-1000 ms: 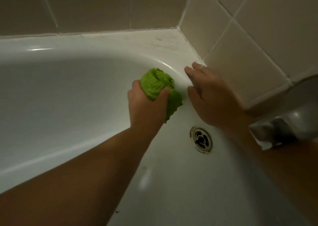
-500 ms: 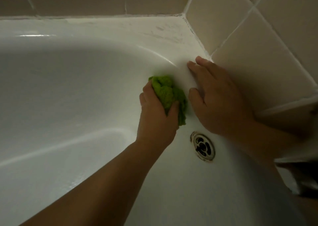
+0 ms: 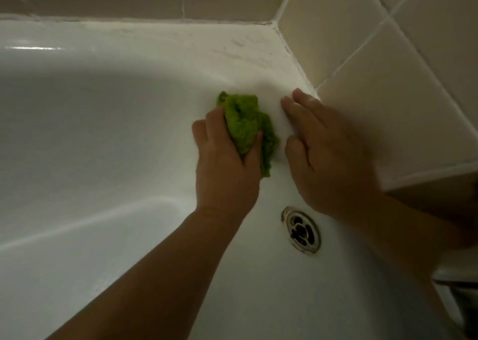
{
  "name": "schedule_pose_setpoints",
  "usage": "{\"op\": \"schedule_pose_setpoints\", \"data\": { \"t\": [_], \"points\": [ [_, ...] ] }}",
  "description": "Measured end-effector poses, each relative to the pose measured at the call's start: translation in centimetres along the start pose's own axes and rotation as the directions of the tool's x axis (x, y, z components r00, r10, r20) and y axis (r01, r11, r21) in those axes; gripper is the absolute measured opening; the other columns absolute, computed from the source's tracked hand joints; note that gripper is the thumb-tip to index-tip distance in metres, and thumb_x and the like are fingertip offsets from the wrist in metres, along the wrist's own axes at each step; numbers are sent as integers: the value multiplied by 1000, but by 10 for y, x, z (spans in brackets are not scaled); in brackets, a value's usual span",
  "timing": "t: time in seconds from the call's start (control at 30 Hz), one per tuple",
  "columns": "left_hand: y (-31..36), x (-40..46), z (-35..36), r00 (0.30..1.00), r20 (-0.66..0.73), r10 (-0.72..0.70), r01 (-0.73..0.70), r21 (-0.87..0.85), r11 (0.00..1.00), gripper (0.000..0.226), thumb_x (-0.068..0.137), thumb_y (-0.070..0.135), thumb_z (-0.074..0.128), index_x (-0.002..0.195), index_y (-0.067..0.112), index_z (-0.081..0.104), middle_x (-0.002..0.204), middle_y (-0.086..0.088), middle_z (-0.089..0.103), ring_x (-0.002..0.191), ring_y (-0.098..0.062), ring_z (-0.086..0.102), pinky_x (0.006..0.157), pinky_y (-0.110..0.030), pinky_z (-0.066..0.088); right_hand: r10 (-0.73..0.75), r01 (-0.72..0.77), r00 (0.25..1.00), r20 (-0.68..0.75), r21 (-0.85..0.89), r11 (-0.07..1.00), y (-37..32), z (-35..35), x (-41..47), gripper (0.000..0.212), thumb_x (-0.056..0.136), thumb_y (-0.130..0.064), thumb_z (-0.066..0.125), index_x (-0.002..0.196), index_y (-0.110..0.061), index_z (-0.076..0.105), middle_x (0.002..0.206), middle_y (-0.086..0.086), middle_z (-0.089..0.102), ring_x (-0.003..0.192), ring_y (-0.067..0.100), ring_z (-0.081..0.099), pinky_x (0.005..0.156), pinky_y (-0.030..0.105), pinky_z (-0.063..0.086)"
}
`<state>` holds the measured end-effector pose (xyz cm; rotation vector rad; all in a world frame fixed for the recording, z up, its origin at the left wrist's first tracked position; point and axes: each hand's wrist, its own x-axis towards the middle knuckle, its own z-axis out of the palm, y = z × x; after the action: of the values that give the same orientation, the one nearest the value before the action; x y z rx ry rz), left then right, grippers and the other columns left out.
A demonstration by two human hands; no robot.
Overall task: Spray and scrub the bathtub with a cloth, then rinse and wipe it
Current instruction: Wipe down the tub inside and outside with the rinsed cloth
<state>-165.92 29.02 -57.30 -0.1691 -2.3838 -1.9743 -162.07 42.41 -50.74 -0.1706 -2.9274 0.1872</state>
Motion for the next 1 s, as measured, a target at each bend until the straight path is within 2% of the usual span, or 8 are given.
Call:
{"op": "schedule_pose_setpoints", "data": {
  "t": [0.17,0.3,0.43,0.5,0.63,0.73,0.8,1.0],
  "points": [
    [-11,-2,0,938,31,-346,345,49,937,35,102,34,58,127,20,38,121,-4,49,90,-9,58,78,-39,56,-15,16,1000,14,-37,999,1,0,0,59,99,-29,46,154,-10,45,161,11,42,148,24,36,122,28,21],
    [21,14,-22,989,136,61,-85,174,981,42,94,41,61,128,23,44,115,1,44,77,-10,56,63,-28,53,-26,27,1000,15,-54,998,0,1,1,60,99,-33,44,155,-10,45,161,12,42,148,24,35,121,20,13],
    [14,49,-43,987,-159,34,7,248,969,35,98,31,60,122,10,46,112,-6,40,72,-25,54,68,-45,54,-6,6,1000,3,-10,1000,-1,0,-1,62,99,-36,36,154,-9,47,161,10,42,149,22,36,123,21,16],
    [-1,25,-31,991,-27,-127,130,252,959,34,99,28,61,124,13,43,114,-5,42,73,-22,55,68,-45,53,-20,20,1000,-12,-2,1000,-1,1,-1,62,99,-36,36,153,-8,48,160,12,44,148,25,39,124,27,21],
    [-15,-25,-5,931,296,-212,203,62,977,34,101,30,60,130,23,44,119,1,48,94,-5,60,74,-16,55,-21,21,999,-27,3,1000,0,1,0,60,99,-34,38,151,-7,50,158,14,46,146,28,42,121,30,25],
    [-7,-18,6,997,62,-42,43,-18,999,49,94,16,63,141,22,48,139,-3,41,110,7,49,90,-5,48,-3,3,1000,-17,12,1000,1,2,0,59,99,-31,43,153,-9,49,158,11,46,146,24,39,119,28,25],
    [-8,-17,18,988,-97,-119,111,-84,990,55,97,13,60,149,21,43,147,-4,39,123,-3,47,98,-2,40,-11,12,999,-37,15,1000,1,2,0,58,98,-30,46,152,-8,50,157,11,47,145,23,40,118,23,23],
    [-37,-19,20,645,234,-727,742,33,669,39,106,30,40,144,21,33,130,-5,39,94,-25,56,90,-41,48,-13,13,999,-42,10,1000,1,2,-2,58,97,-27,47,151,-6,50,157,12,48,144,21,40,116,12,17]
  ]
}}
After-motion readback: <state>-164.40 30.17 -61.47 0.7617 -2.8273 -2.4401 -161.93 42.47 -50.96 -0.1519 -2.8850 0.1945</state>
